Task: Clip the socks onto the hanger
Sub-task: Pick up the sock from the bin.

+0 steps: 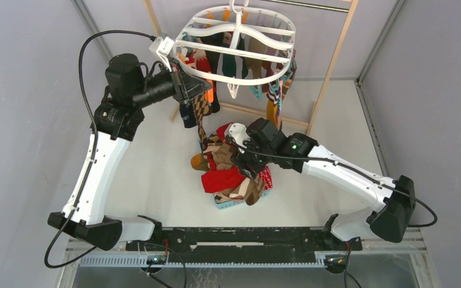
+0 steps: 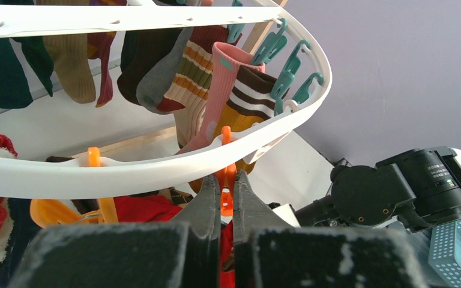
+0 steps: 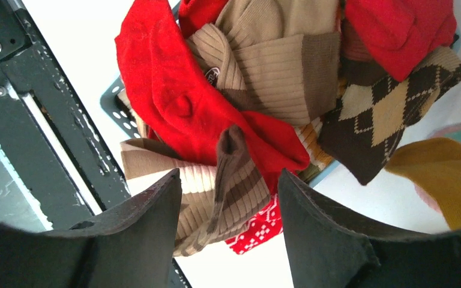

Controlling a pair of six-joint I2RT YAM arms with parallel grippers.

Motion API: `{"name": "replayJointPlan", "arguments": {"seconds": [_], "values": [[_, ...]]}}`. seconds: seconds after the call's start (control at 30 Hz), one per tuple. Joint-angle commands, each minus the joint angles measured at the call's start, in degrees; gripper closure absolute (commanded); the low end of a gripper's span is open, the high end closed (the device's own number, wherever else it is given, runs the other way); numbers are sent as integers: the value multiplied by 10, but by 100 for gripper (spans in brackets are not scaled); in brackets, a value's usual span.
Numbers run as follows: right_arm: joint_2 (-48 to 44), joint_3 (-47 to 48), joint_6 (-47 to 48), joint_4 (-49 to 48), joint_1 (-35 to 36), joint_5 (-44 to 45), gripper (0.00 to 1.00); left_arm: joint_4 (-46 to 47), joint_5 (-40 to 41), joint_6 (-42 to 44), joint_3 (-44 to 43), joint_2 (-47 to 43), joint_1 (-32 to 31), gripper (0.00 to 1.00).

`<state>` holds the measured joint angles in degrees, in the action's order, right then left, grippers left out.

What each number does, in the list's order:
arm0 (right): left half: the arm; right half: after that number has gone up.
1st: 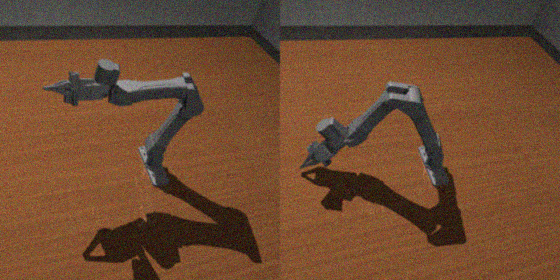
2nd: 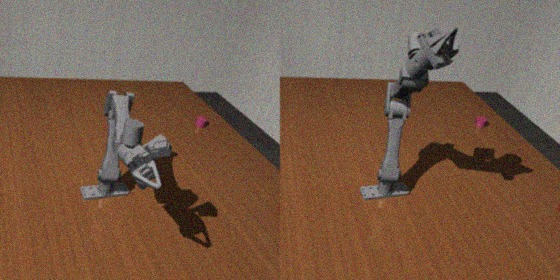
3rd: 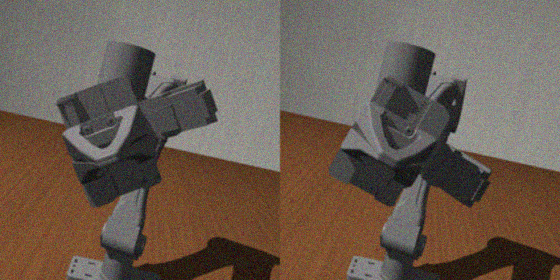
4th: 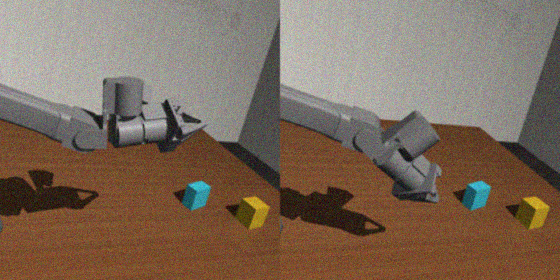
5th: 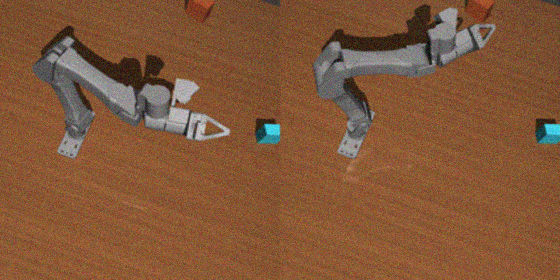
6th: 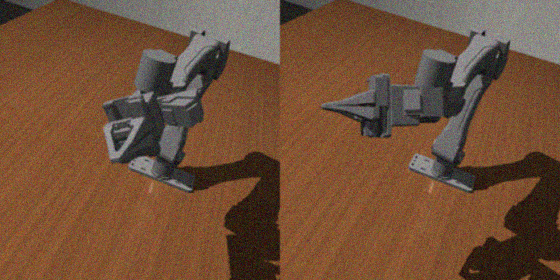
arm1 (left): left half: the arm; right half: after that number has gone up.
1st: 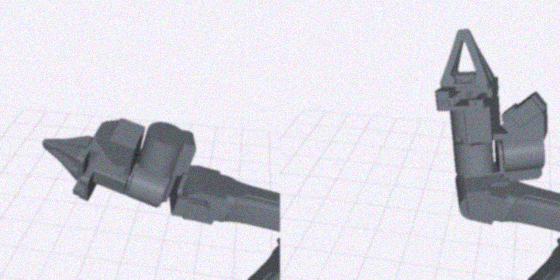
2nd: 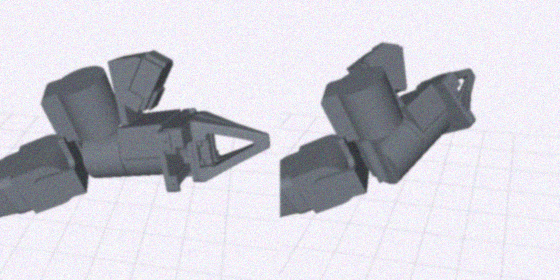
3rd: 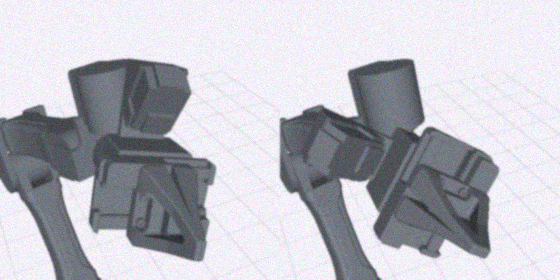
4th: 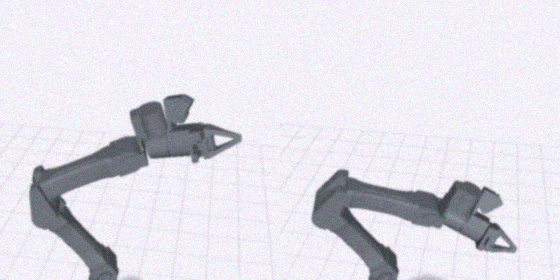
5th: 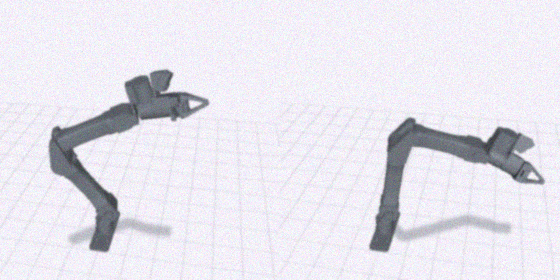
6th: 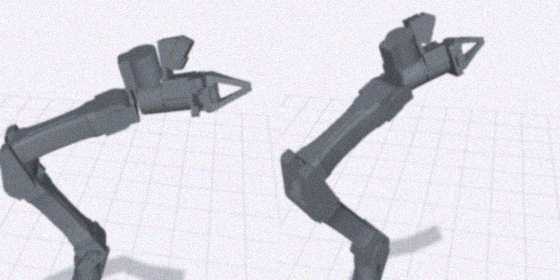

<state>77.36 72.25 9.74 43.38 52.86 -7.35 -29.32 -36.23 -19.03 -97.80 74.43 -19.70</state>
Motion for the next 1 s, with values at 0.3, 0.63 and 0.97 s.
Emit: {"name": "replayJointPlan", "arguments": {"seconds": [0.3, 0.63, 0.97], "values": [[45, 44, 49, 20, 19, 45, 54, -9, -19, 14, 2, -23, -1, 100], [-51, 47, 17, -79, 9, 37, 100, -10, -20, 11, 1, -24, -1, 100], [-227, -80, -130, -344, -38, -104, 100, -3, -38, -5, -2, -27, -1, 100]]}}
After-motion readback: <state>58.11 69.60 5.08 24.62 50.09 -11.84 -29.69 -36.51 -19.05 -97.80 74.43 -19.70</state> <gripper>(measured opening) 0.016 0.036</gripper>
